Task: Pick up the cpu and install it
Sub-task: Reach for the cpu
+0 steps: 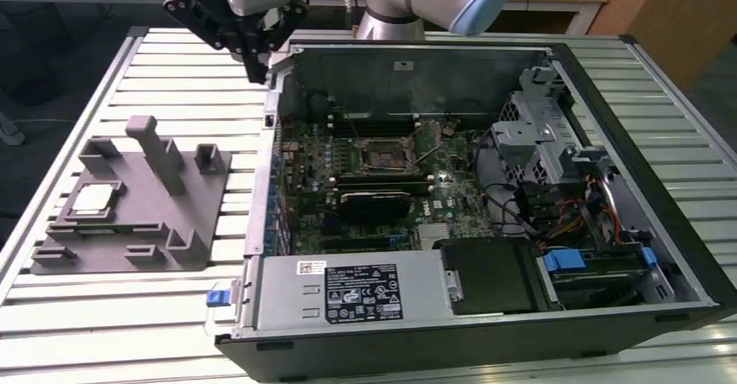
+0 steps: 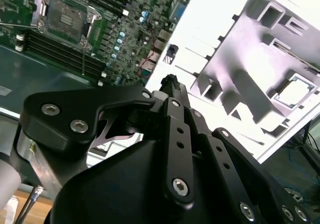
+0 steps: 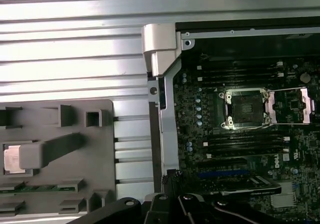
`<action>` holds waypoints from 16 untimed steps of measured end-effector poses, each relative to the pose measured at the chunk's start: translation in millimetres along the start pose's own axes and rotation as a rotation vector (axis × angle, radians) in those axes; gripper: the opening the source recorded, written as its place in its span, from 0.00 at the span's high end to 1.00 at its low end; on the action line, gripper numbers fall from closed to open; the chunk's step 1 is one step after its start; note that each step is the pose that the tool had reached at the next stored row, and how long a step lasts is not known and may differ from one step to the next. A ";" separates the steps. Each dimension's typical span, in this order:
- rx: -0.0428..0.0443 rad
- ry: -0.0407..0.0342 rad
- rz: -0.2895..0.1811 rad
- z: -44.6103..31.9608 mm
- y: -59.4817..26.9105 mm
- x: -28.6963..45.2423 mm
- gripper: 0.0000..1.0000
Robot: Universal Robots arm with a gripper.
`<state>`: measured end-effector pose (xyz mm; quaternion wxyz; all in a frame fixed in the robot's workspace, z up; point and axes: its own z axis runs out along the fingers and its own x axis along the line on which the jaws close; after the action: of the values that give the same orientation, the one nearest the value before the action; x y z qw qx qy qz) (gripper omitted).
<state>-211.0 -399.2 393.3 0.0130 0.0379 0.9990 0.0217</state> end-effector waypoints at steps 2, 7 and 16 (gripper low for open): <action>-0.0001 0.0000 0.000 -0.1 -0.4 4.5 0.89; -0.0001 -0.0001 0.000 -0.3 -1.1 14.9 0.89; -0.0001 -0.0002 0.000 -0.9 -2.7 36.0 0.89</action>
<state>-247.1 -399.2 393.2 0.0131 0.0379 0.9990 0.0217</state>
